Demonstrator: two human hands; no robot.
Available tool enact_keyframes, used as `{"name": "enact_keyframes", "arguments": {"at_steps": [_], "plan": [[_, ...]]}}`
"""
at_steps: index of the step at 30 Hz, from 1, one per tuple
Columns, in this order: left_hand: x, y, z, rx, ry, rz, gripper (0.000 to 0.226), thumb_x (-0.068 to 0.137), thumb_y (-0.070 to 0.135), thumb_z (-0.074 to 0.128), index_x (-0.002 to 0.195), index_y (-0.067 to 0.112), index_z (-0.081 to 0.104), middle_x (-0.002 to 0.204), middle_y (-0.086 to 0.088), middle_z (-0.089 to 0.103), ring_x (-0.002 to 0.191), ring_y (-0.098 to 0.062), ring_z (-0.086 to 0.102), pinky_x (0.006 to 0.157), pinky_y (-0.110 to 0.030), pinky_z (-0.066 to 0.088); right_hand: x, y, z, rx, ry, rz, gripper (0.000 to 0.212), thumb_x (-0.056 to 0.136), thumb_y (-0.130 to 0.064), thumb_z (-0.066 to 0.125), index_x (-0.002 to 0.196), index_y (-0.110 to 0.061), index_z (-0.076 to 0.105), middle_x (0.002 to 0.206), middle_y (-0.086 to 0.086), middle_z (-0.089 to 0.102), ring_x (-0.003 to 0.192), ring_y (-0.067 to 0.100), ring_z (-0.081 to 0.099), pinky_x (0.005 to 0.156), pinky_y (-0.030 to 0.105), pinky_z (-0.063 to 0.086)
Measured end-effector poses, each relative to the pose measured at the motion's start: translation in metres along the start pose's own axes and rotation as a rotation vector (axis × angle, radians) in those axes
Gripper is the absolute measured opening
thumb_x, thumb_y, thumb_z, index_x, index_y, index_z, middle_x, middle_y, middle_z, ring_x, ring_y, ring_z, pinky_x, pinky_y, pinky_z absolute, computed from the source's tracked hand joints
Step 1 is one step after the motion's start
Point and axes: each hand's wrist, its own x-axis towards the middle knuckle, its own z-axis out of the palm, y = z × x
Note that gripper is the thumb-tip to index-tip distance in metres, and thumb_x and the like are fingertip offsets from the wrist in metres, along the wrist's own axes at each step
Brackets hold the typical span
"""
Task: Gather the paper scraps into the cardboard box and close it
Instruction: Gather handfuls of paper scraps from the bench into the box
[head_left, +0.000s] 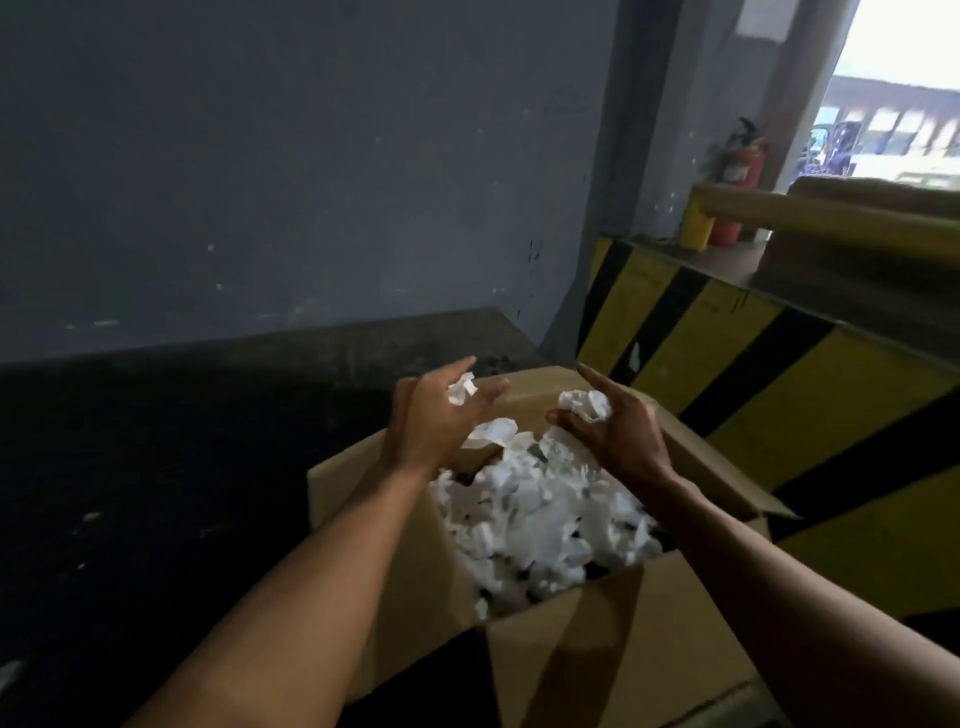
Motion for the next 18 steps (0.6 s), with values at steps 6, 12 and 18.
{"name": "enact_keyframes", "arguments": {"at_steps": [6,12,18], "plan": [[0.005,0.014,0.079,-0.004,0.057,-0.096,0.054,0.079,0.059,0.057,0.096,0.01,0.073,0.094,-0.003,0.073,0.089,-0.02,0.066,0.074,-0.025,0.044,0.036,0.056,-0.007,0.046,-0.048,-0.002,0.073,0.073,-0.051,0.077,0.137,-0.033,0.05,0.131,0.0,0.061,0.115,0.017,0.059,0.091,0.037,0.053],[0.0,-0.015,0.104,-0.094,-0.025,-0.217,0.019,0.087,0.045,0.064,0.082,0.027,0.061,0.08,0.014,0.065,0.081,-0.012,0.061,0.07,-0.027,0.043,0.049,0.083,0.016,0.084,-0.136,-0.038,0.066,0.074,-0.053,0.077,0.131,-0.029,0.054,0.129,-0.005,0.061,0.115,0.012,0.057,0.091,0.025,0.047],[0.001,-0.031,0.117,0.092,-0.123,-0.338,0.06,0.092,0.057,0.042,0.141,0.026,0.03,0.146,-0.005,0.038,0.123,-0.025,0.048,0.095,-0.034,0.04,0.058,0.103,0.035,-0.039,-0.243,0.016,0.07,0.063,-0.075,0.066,0.122,-0.041,0.053,0.132,-0.001,0.054,0.119,0.02,0.05,0.1,0.044,0.044]]}}
